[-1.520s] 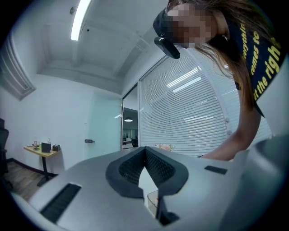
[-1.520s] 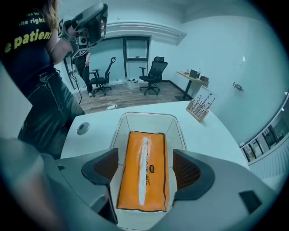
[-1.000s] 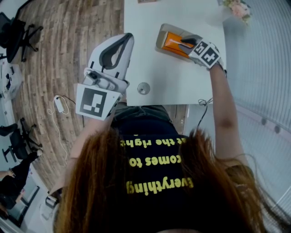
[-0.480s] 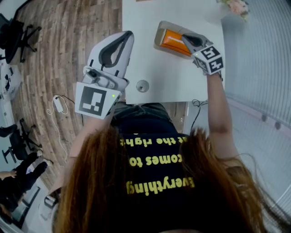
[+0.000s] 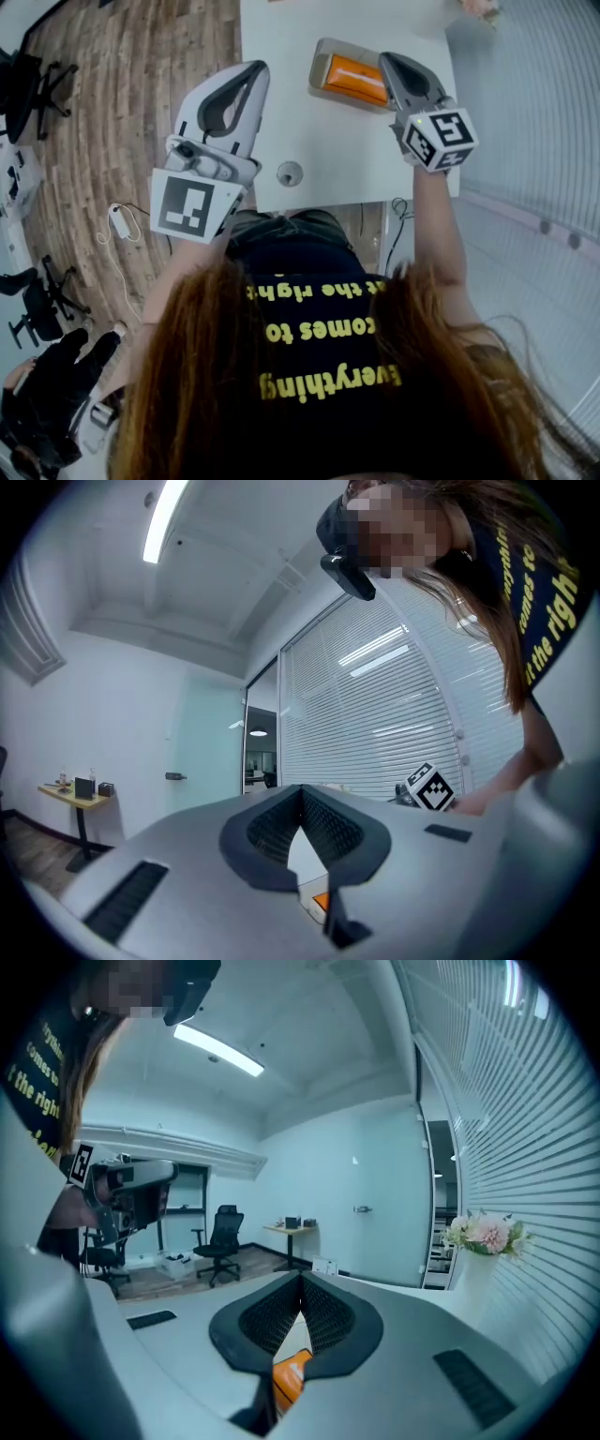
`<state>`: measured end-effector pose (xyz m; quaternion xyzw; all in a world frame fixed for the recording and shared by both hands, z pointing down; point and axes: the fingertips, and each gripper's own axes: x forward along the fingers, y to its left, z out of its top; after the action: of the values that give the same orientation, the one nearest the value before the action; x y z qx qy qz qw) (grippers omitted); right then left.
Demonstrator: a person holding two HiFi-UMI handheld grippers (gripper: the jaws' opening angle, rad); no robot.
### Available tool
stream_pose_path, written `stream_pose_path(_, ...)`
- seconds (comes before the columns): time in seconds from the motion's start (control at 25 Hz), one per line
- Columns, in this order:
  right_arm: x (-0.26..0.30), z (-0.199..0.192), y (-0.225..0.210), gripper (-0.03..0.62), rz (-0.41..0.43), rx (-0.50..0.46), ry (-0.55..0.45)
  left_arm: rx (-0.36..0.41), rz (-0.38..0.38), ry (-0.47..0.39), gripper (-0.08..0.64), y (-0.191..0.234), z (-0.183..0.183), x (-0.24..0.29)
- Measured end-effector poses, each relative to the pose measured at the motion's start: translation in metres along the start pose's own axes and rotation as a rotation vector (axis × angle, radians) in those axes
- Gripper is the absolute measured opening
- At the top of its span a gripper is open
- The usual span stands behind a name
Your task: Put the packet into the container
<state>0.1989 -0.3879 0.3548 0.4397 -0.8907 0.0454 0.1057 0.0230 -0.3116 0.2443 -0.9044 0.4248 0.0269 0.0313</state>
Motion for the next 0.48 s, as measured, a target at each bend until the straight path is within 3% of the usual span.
stream_pose_path(0.12,-0.014,0.014,0.012,0.021,-0.037,0.01,-0.046,0.002,-0.007,-0.006,0.002,0.0,0.002,0.0)
stream_pose_path(0.32,-0.036,0.031,0.054,0.021,-0.031,-0.092,-0.074,0.001,-0.023,-0.017,0.002,-0.004,0.002,0.0)
stream_pose_path(0.48,-0.053,0.052,0.083,0.021,-0.034,-0.062,-0.124,0.003,-0.033,-0.026,0.002,-0.005,0.006,0.0)
